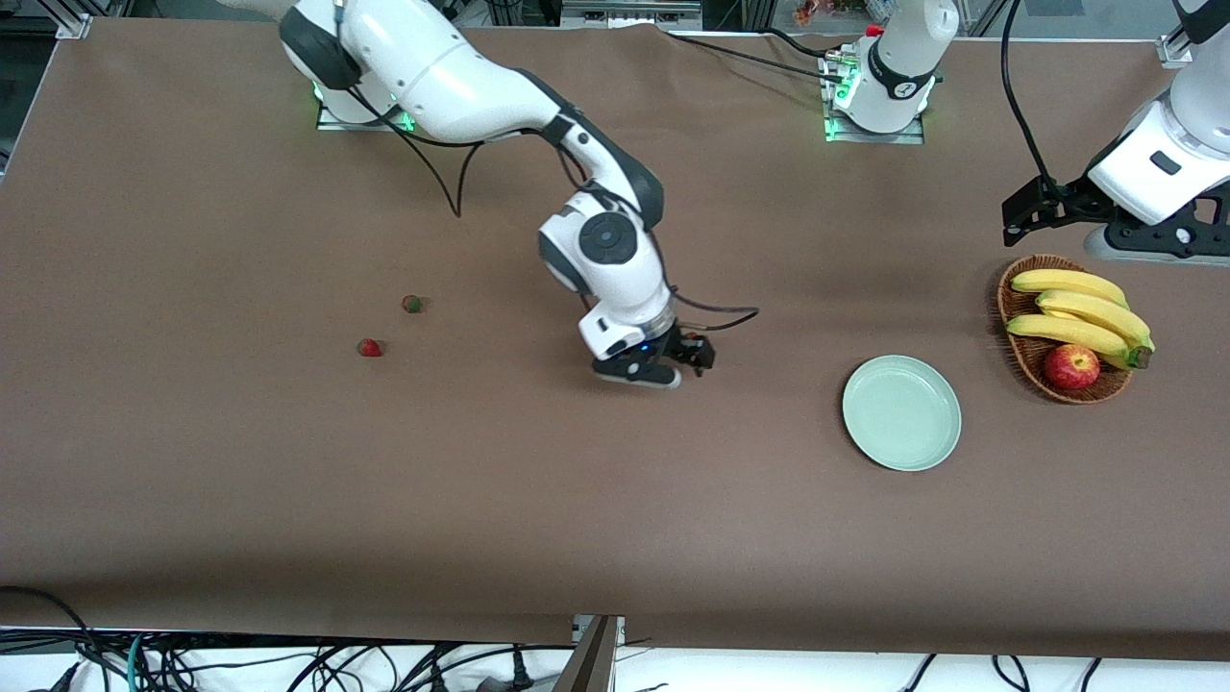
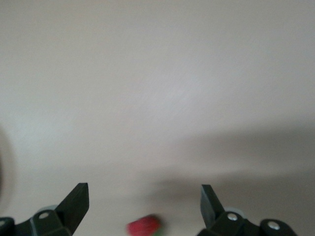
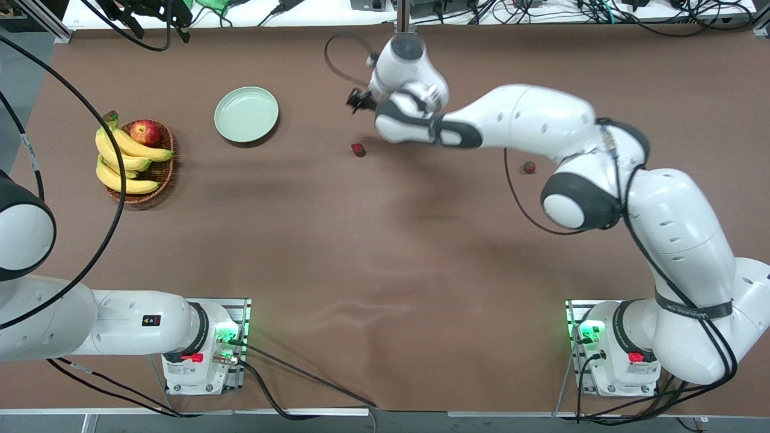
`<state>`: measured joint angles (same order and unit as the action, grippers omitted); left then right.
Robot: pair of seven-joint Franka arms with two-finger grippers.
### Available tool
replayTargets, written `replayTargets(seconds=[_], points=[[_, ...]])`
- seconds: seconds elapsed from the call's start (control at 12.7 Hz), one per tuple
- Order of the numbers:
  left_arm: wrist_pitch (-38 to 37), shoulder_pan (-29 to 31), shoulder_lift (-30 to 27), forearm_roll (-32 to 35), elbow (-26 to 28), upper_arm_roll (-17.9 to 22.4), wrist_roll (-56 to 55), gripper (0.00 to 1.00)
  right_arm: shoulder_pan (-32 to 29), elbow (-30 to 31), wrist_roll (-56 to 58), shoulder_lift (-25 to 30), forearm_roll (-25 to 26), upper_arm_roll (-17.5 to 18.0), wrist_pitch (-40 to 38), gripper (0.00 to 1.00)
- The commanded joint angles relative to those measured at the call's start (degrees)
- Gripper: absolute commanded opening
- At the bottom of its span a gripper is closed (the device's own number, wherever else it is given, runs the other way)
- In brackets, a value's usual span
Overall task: Collect all strawberries into plate
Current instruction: 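Carry the strawberry to mid-table and release it with the right gripper, then grasp the mid-table strawberry with the left gripper while the right gripper reaches another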
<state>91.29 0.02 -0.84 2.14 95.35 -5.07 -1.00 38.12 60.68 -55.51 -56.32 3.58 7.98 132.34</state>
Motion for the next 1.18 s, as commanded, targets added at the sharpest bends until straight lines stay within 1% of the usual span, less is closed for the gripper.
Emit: replayTargets(seconds=[0.0, 0.08, 0.16, 0.24, 0.39, 0.55, 0.71, 0.79, 0.95, 1.1], points=[[-2.8, -0.5, 4.8, -2.8, -1.4, -0.2, 0.6, 1.0, -5.9, 2.1, 13.5, 6.0, 0.3, 0.8, -13.5, 1.0], [-2.7, -0.5, 7.2, -5.7, -1.4, -0.2, 0.5, 1.0, -8.1, 3.4, 19.2, 8.0, 0.3, 0.8, -17.4, 1.0], [-1.4, -1.0, 10.3, -8.3, -1.4, -0.6, -0.4, 1.0, -10.2, 6.1, 24.1, 10.5, 0.3, 0.7, -19.9, 1.0], [2.8, -1.9, 13.0, -9.0, -0.8, -1.2, -1.4, 1.0, -12.4, 9.8, 27.3, 13.1, 0.2, 0.7, -21.3, 1.0], [11.6, -5.4, 17.9, -9.0, 0.3, -1.5, -7.6, 1.0, -16.5, 17.2, 29.0, 16.8, 1.0, 0.5, -23.8, 1.0], [20.1, -9.5, 22.0, -8.6, 1.6, -1.5, -13.2, 1.0, -21.0, 24.5, 34.8, 20.4, 1.0, 0.3, -24.2, 1.0], [29.2, -13.5, 25.0, -8.3, 4.6, -1.4, -18.3, 1.0, -24.5, 30.6, 38.9, 22.7, 1.0, -0.3, -23.5, 1.0], [34.1, -15.0, 26.3, -8.3, 7.1, -1.4, -19.0, 1.0, -24.8, 33.3, 39.6, 23.6, 1.0, -0.7, -22.8, 1.0], [41.7, -17.6, 28.7, -8.3, 11.2, -1.4, -20.4, 1.0, -24.9, 40.4, 39.6, 25.9, 1.1, -0.9, -18.9, 1.0], [46.4, -21.8, 31.4, -8.3, 11.6, -1.3, -27.4, 1.0, -25.0, 48.6, 39.2, 28.6, 0.9, -1.3, -12.1, 1.0]])
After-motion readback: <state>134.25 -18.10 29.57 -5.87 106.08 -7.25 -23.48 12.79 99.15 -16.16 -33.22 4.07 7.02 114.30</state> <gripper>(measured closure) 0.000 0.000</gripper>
